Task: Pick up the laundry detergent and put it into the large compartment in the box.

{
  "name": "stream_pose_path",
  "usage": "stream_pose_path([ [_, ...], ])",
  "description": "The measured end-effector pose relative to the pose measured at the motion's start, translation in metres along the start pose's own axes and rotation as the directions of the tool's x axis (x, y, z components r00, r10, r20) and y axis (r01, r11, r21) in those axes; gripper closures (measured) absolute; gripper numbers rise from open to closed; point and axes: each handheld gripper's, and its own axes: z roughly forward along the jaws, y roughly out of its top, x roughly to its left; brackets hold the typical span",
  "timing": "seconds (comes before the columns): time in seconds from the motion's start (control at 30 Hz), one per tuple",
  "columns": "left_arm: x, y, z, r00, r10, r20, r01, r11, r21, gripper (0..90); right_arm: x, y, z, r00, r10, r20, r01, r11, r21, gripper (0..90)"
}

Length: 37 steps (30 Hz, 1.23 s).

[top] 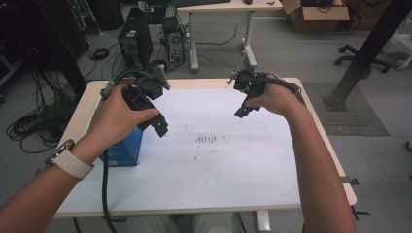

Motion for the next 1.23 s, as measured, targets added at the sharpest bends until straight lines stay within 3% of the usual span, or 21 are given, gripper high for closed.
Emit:
stream_pose_path([
  [1.23,-0.0076,0.0044,0.0055,0.9992,0.035,0.019,-0.035,0.9993,-0.014,9.5,0.0008,-0.0009,0.0012,1.0000,0.003,0.000,-0.003,1.000,-0.004,9.8],
])
